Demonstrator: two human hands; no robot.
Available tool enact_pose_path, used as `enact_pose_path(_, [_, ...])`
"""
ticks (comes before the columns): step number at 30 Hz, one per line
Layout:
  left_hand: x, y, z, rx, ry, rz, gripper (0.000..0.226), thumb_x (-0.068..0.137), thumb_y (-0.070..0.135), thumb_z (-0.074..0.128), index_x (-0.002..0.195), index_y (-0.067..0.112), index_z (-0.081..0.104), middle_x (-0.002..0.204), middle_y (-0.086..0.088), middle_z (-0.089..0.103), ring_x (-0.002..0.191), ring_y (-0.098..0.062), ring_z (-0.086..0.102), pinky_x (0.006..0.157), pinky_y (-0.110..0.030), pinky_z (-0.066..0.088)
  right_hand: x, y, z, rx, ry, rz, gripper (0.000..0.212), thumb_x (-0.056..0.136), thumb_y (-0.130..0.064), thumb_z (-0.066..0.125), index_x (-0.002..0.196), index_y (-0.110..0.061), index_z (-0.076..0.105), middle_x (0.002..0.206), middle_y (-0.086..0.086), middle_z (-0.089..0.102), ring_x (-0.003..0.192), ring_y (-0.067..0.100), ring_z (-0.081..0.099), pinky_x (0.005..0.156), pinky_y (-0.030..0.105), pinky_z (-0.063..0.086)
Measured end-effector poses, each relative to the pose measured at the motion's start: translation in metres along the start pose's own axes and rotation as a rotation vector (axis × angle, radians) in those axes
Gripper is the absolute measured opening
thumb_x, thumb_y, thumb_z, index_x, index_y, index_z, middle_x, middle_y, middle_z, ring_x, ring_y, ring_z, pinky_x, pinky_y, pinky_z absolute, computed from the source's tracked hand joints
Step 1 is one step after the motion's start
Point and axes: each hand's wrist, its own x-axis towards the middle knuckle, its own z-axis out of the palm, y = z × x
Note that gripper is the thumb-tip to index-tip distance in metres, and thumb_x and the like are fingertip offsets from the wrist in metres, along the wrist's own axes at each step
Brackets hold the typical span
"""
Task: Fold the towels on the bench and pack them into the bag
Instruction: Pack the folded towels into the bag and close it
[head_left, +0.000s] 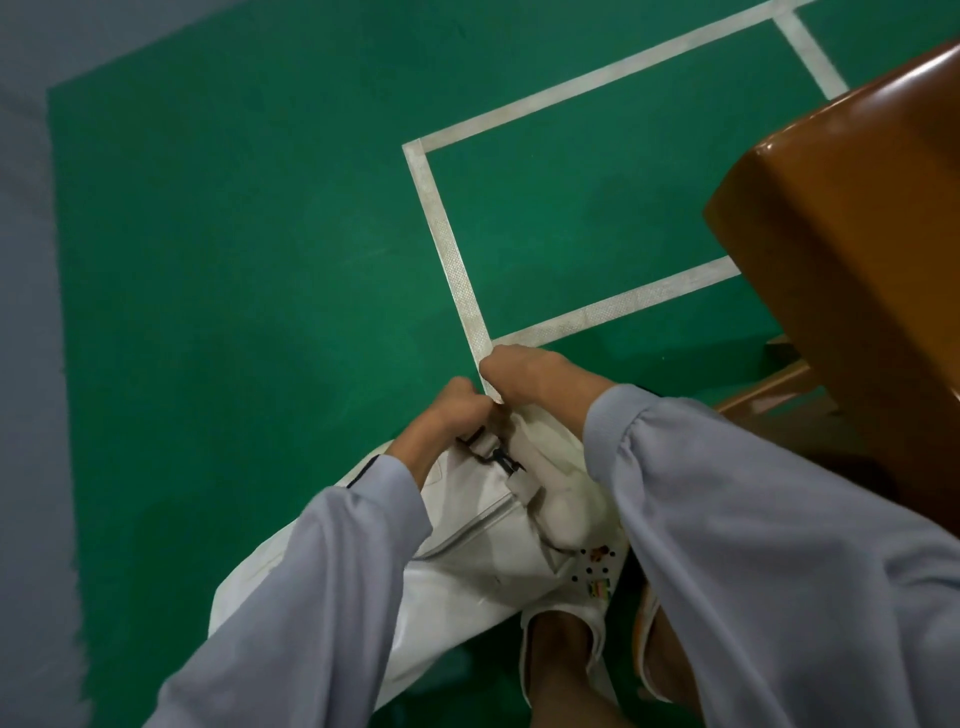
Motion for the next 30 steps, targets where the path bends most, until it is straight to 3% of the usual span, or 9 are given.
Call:
enact_pose_path(2, [0.005, -0.003, -0.008, 0.034, -0.066, 0.011, 0.022, 0.083, 0.013, 0.077, 0.064, 0.007, 0.066, 0.055, 0.004, 0.057, 0.043, -0.003, 0.046, 0.043, -0.016, 0.034, 0.001, -0.002, 0.002, 0.013, 0.003, 0.027, 0.031, 0.098, -0.005, 0.054, 0.127, -0.003, 0.062, 0.122, 0.015, 0.065, 0.109, 0.033, 0.066, 0.088, 0.040, 0.054])
enact_pose_path(5, [0.018, -0.009, -0.020, -0.060, -0.089, 0.032, 0.017, 0.092, 0.016, 0.069, 0.090, 0.000, 0.076, 0.077, -0.003, 0.071, 0.060, -0.011, 0.054, 0.054, -0.020, 0.041, 0.001, 0.001, 0.006, 0.054, 0.014, 0.046, 0.029, 0.102, -0.010, 0.049, 0.127, -0.005, 0.063, 0.124, 0.015, 0.064, 0.112, 0.033, 0.064, 0.089, 0.040, 0.053])
enact_pose_path(8, [0.036, -0.022, -0.015, -0.075, -0.032, 0.130, 0.014, 0.099, 0.013, 0.063, 0.096, 0.007, 0.075, 0.087, -0.004, 0.073, 0.062, -0.010, 0.056, 0.054, -0.018, 0.045, 0.001, 0.007, 0.006, 0.104, 0.026, 0.042, 0.026, 0.102, -0.009, 0.046, 0.119, -0.006, 0.066, 0.116, 0.015, 0.066, 0.100, 0.033, 0.065, 0.080, 0.037, 0.051])
enact_pose_path(10, [0.049, -0.031, -0.006, 0.065, 0.027, 0.259, 0.016, 0.097, 0.007, 0.063, 0.102, 0.013, 0.077, 0.095, -0.001, 0.075, 0.071, -0.007, 0.062, 0.067, -0.020, 0.052, 0.000, 0.013, 0.005, 0.137, 0.028, 0.033, 0.023, 0.101, -0.011, 0.048, 0.111, -0.005, 0.068, 0.108, 0.016, 0.068, 0.085, 0.032, 0.060, 0.073, 0.035, 0.048])
enact_pose_path(13, [0.058, -0.036, 0.003, 0.246, -0.089, 0.355, 0.028, 0.095, 0.006, 0.066, 0.119, 0.017, 0.076, 0.117, 0.001, 0.074, 0.102, -0.013, 0.066, 0.094, -0.027, 0.048, -0.005, 0.015, 0.002, 0.112, 0.022, -0.010, 0.021, 0.100, -0.014, 0.051, 0.106, -0.005, 0.069, 0.097, 0.014, 0.065, 0.077, 0.028, 0.056, 0.069, 0.033, 0.044])
enact_pose_path(17, [0.068, -0.032, -0.004, 0.411, -0.187, 0.410, 0.023, 0.096, 0.018, 0.070, 0.118, 0.019, 0.075, 0.118, 0.002, 0.074, 0.102, -0.018, 0.066, 0.096, -0.031, 0.049, -0.010, 0.014, -0.003, 0.081, 0.030, -0.076, 0.017, 0.096, -0.014, 0.055, 0.098, -0.007, 0.070, 0.091, 0.010, 0.067, 0.077, 0.027, 0.062, 0.067, 0.035, 0.049])
enact_pose_path(23, [0.065, -0.029, 0.001, 0.598, -0.023, 0.491, 0.026, 0.096, 0.030, 0.069, 0.113, 0.010, 0.071, 0.112, -0.015, 0.071, 0.099, -0.034, 0.065, 0.085, -0.041, 0.051, -0.025, 0.006, -0.027, -0.051, 0.020, -0.177, 0.013, 0.090, -0.006, 0.057, 0.089, -0.010, 0.069, 0.077, 0.006, 0.057, 0.069, 0.027, 0.058, 0.061, 0.033, 0.047])
enact_pose_path(27, [0.055, -0.014, 0.001, 0.779, 0.013, 0.285, 0.032, 0.102, 0.037, 0.056, 0.118, 0.012, 0.066, 0.119, -0.009, 0.069, 0.109, -0.030, 0.064, 0.092, -0.037, 0.049, -0.044, -0.006, -0.034, -0.081, -0.006, -0.168, 0.021, 0.093, -0.002, 0.054, 0.104, -0.007, 0.071, 0.093, 0.008, 0.063, 0.077, 0.028, 0.060, 0.066, 0.034, 0.048])
enact_pose_path(30, [0.049, -0.001, 0.004, 0.938, 0.022, 0.263, 0.035, 0.105, 0.038, 0.047, 0.126, 0.016, 0.063, 0.132, -0.004, 0.066, 0.122, -0.027, 0.061, 0.098, -0.037, 0.047, -0.064, -0.015, -0.039, -0.023, -0.006, -0.085, 0.029, 0.097, 0.001, 0.048, 0.118, -0.006, 0.066, 0.114, 0.013, 0.066, 0.088, 0.029, 0.062, 0.075, 0.037, 0.051])
